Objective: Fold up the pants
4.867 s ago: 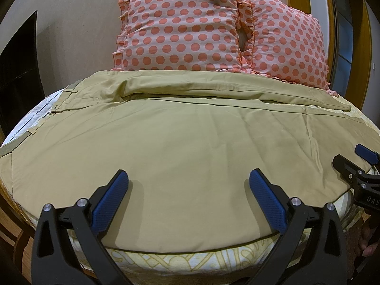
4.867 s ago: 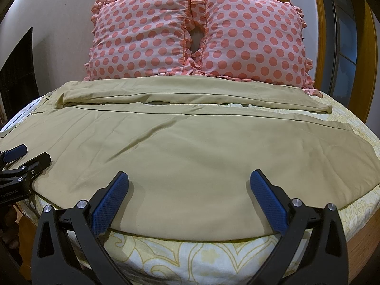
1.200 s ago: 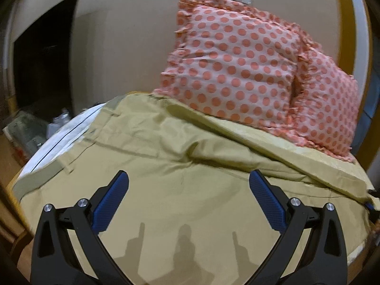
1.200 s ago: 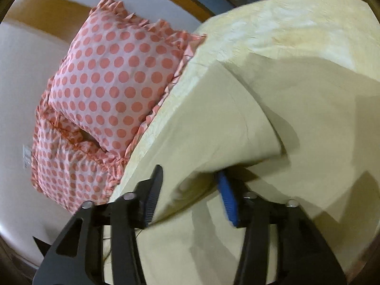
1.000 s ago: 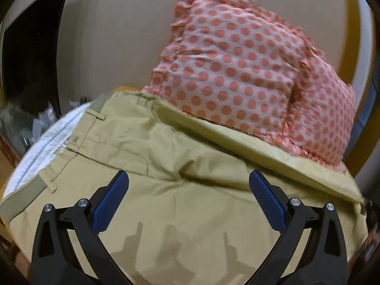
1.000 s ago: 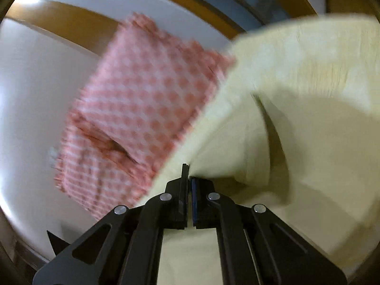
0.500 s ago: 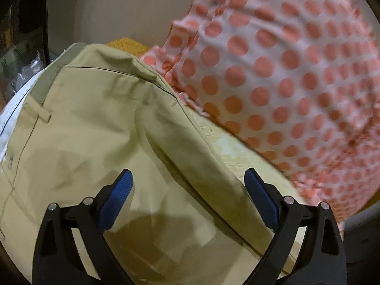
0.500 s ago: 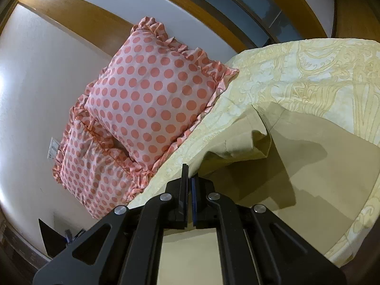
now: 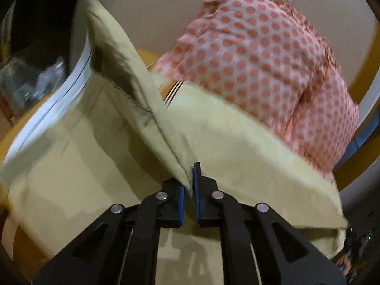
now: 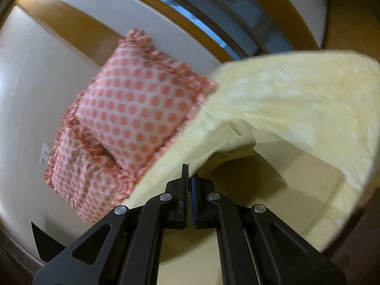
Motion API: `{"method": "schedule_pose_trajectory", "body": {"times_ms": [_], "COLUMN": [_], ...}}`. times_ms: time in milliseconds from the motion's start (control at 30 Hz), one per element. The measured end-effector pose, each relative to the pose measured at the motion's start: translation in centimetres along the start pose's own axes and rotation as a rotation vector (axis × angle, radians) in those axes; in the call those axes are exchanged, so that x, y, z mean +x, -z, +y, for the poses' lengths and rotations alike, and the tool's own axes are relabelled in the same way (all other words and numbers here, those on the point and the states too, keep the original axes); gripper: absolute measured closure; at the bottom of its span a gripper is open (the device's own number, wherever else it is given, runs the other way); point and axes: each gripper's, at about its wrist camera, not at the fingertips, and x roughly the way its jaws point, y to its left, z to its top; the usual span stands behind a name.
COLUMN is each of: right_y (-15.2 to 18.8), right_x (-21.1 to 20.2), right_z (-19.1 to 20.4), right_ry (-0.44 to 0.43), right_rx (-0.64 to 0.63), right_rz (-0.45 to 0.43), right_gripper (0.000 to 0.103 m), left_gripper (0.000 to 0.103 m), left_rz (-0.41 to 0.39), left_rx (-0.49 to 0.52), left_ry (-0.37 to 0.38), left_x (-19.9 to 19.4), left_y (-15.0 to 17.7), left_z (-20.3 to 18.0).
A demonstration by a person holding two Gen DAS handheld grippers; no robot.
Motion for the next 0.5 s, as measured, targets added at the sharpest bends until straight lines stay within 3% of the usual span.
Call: {"method": "schedule_pose_trajectory", "body": {"times_ms": [133,233,500], "right_y": [0.9,1.0,2.6], "right_x": [-0.2,-1.1,-2.5], "right_z": [-2.6,-3.1,-4.5], "right_ry": [0.052,0.056,0.153], "right_rx": [0.057,0.057,0.066], "right_rz": [0.020,0.011,0.011], "right_gripper": [0.101,0.101,0.101], "left_gripper": [0.098,0.098,0.099], "left_rz": [0.081,0.035,0.036], "left_rx": [-0.084,-0.061,-0.020], "left_ry": [-0.014,-0.011,0.000], "left_x": [-0.3,-1.8,-2.0], "left_y": [6.1,7.0,8.4], "left_z": [2.7,2.7,2.5]}}
